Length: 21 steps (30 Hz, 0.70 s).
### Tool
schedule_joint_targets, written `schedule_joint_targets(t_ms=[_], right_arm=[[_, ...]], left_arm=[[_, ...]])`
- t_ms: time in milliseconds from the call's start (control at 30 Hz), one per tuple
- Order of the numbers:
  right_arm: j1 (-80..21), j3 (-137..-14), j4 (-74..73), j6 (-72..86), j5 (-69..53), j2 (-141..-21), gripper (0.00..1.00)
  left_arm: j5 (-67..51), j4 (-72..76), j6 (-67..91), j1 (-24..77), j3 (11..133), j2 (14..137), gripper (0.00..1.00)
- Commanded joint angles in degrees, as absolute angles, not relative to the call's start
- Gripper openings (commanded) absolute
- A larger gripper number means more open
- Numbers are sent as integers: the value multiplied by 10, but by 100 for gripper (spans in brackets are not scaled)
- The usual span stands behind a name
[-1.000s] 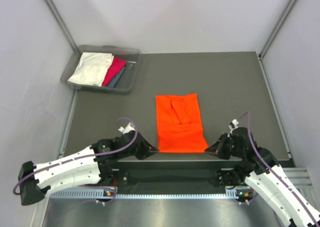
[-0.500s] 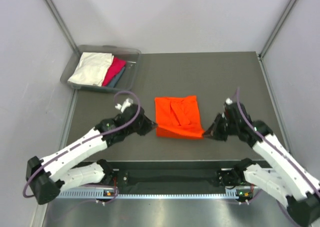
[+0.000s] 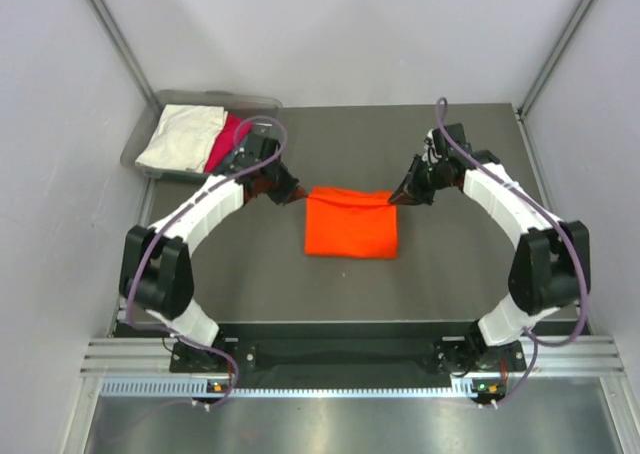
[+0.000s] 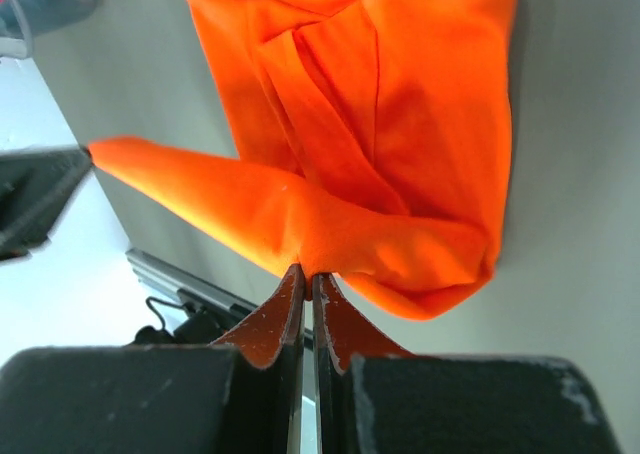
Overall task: Fold and stack the t-shirts
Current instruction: Fold the tshirt
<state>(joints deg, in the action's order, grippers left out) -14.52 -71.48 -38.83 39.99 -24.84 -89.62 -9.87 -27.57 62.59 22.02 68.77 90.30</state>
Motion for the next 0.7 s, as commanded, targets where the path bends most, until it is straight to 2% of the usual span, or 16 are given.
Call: schedule_joint_targets(t_ms=[0, 233, 667], right_arm=[[-133, -762, -372, 375, -289, -936, 0], [-114, -806, -361, 375, -305, -1013, 0], [-81, -817, -368, 361, -290, -1058, 0]], left_arm=[[-138, -264, 567, 199, 765, 950, 0], [-191, -285, 528, 171, 860, 1084, 0], [-250, -229, 503, 171, 968, 1203, 0]])
